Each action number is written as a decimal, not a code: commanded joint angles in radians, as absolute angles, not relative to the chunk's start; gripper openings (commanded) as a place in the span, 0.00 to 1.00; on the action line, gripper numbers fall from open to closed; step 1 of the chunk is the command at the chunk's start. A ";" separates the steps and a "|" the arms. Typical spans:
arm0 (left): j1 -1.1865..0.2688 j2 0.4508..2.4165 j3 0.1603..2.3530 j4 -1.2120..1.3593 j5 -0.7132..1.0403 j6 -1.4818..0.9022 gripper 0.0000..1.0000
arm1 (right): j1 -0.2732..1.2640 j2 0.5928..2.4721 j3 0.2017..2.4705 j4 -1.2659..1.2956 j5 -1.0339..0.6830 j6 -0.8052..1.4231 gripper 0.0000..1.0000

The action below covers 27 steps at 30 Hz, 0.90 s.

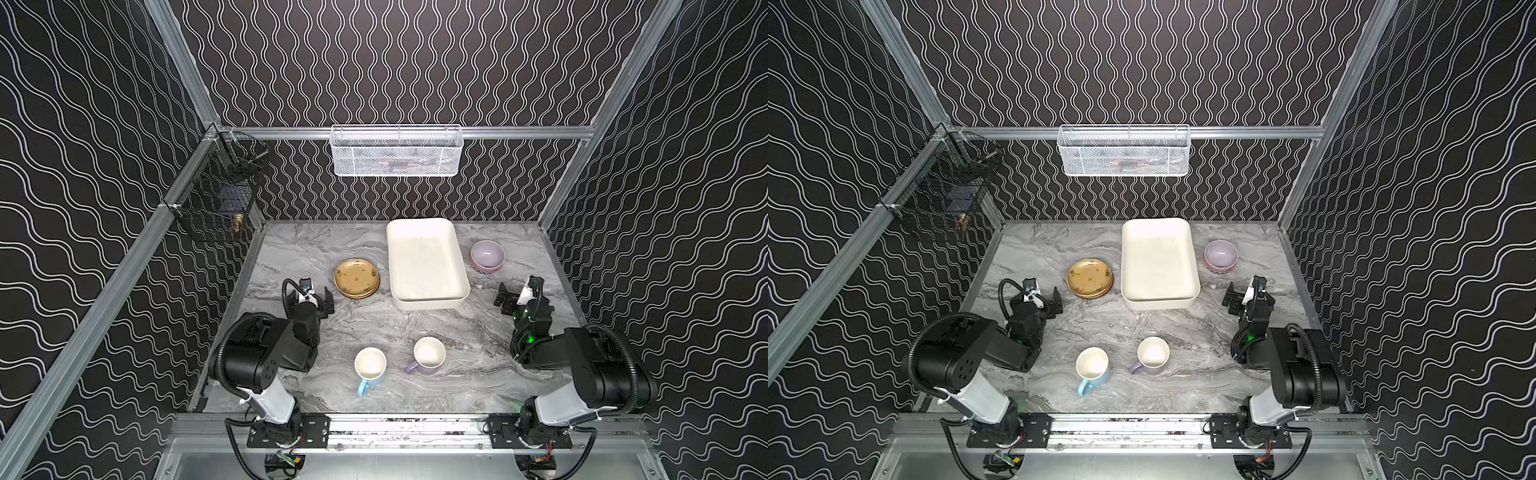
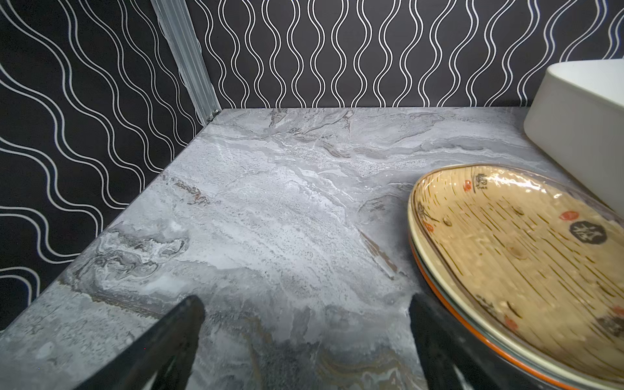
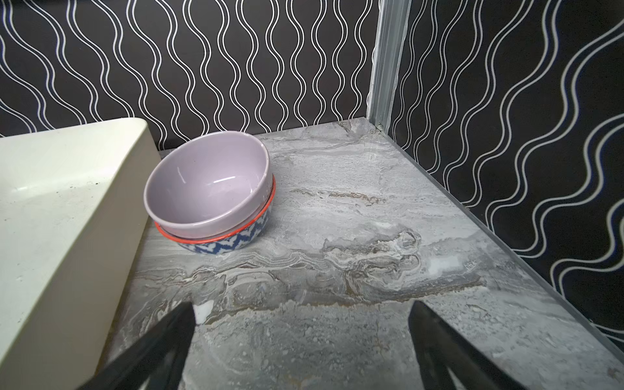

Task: Place the mixed dishes into the plastic bin

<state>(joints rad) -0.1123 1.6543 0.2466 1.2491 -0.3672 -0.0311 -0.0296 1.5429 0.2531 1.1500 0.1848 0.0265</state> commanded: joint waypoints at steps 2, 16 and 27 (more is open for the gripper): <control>-0.112 1.654 0.247 1.291 -0.373 -0.037 0.99 | -0.030 1.544 0.258 1.200 0.184 0.025 1.00; -0.104 1.651 0.251 1.279 -0.348 -0.043 0.99 | -0.029 1.545 0.258 1.198 0.183 0.025 1.00; -0.104 1.655 0.251 1.280 -0.349 -0.043 0.98 | -0.040 1.539 0.273 1.160 0.073 -0.002 0.99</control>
